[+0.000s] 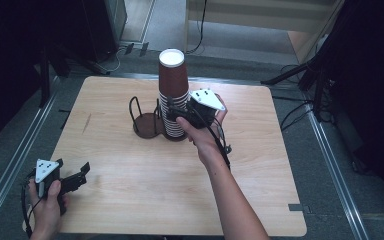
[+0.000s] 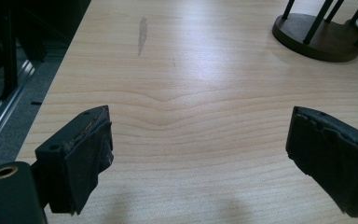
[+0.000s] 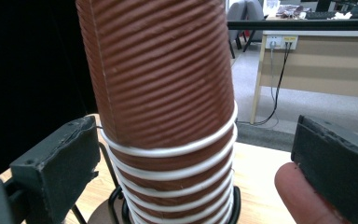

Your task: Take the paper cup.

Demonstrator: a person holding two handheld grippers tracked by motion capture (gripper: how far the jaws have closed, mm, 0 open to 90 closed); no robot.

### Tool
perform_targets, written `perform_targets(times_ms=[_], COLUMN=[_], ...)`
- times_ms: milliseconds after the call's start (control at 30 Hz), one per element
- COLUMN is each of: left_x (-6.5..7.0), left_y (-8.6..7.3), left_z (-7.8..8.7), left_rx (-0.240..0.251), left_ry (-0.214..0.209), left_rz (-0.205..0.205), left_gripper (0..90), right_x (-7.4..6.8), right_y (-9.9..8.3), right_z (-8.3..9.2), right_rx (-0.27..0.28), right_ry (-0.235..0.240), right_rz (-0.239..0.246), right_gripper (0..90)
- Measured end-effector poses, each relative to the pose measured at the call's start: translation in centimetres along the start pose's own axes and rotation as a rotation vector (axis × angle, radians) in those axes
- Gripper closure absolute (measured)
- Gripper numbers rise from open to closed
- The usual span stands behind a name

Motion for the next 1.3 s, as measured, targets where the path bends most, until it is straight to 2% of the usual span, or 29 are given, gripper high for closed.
perform_targets(times_ms=[367,467,633,833,967,1200,1300], left_x=[0.0,0.0,0.0,0.0,0.0,0.0,0.0], left_y=[0.0,0.0,0.0,0.0,0.0,0.0,0.0], left_z=[0.0,0.0,0.0,0.0,0.0,0.0,0.0], left_rx=[0.001,0.001,0.002,0.002,0.001,0.000,0.000], left_ry=[0.000,0.000,-0.004,-0.005,-0.005,-0.003,-0.004], left_rz=[0.001,0.001,-0.001,-0.001,0.000,-0.005,-0.002], left_gripper=[7.6,7.6,7.6,7.6,7.6,7.6,7.6], right_x=[-1.3,-1.4,-1.6,-1.8,-1.6,-1.8,-2.0], right_y=[1.3,1.4,1.9,2.3,2.3,1.7,1.6], right_z=[-0.7,-1.1,-1.7,-2.4,-2.8,-3.7,-3.8], right_rx=[0.010,0.007,0.014,0.010,0.015,0.003,0.009], right_ry=[-0.001,-0.006,0.001,-0.019,-0.048,-0.056,-0.057], right_rz=[0.018,0.024,0.008,0.016,0.020,0.054,0.059], right_gripper=[1.0,1.0,0.9,0.5,0.0,0.0,4.5])
Point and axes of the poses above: each handheld gripper's, and its own axes: z roughly backward along the jaws, y roughly out of its top, x roughly to its right, the point moved 3 cm from there along -z, roughly forward along the jaws, and after that the axes turned 8 degrees about -x, right-handed, at the moved point
